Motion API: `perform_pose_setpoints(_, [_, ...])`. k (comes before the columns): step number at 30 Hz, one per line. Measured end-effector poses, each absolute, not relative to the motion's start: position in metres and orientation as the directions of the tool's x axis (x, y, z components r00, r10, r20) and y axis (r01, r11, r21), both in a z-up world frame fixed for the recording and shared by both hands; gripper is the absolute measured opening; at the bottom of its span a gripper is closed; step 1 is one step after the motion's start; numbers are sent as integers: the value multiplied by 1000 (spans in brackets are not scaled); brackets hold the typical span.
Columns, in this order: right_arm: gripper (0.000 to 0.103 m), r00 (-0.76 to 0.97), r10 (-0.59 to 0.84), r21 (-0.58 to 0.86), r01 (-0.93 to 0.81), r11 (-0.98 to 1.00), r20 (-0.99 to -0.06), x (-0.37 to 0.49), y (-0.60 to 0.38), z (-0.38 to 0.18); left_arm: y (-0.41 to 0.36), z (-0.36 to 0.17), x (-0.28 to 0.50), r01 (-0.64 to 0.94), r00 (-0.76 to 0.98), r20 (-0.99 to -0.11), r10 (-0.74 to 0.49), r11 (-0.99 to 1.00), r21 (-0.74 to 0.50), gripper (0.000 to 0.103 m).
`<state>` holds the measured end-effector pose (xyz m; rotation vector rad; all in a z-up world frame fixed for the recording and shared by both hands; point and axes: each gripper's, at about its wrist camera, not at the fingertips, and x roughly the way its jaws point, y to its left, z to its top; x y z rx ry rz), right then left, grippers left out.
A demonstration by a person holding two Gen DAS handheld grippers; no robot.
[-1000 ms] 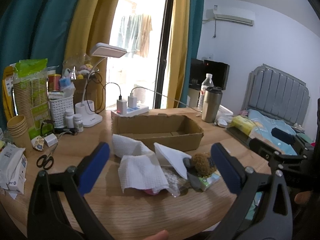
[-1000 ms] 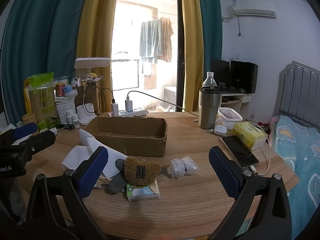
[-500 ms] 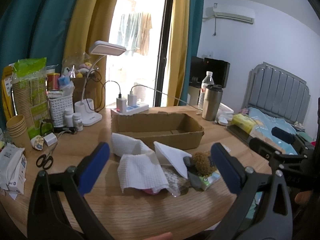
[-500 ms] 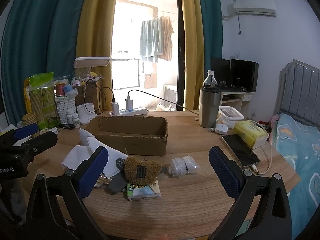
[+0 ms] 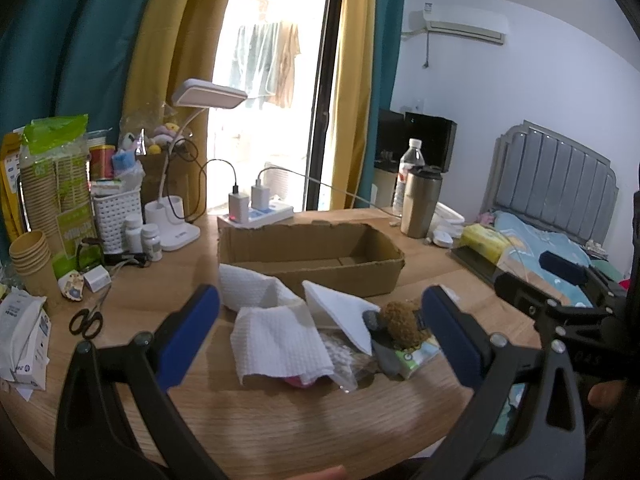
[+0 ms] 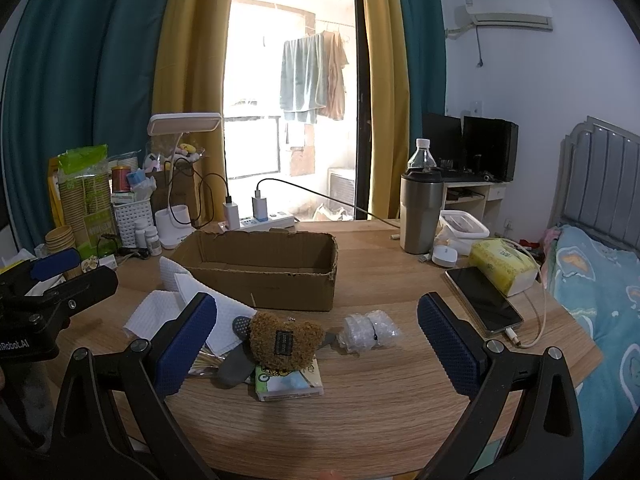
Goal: Organize soft objects
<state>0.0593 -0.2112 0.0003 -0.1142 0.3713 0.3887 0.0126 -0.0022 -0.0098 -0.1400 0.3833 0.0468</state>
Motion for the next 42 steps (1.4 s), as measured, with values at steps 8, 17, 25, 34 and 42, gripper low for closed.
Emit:
perform_pose_setpoints(8, [102,858,349,-37,-390,920,-377,59,-211,0,-3,-10,13,-72,926,-378,19,989,-128,102])
perform_pose_setpoints(17, [102,856,350,-32,-390,920,-381,60,-211,-2,-4,-11,12,-67,926,-377,16,990,-123,102])
perform_pose_setpoints(25, [102,854,351,-30,-392,920,-384,61,-210,-4,-6,-12,11,-64,926,-378,14,991,-121,102])
perform_pose_setpoints(34, [102,852,352,-26,-392,920,-386,61,-209,-6,-6,-13,10,-62,927,-375,13,991,-119,102])
perform_pose_setpoints(42, [102,858,343,-28,-382,924,-384,64,-212,-7,-5,-13,11,-75,925,-379,27,991,-114,102])
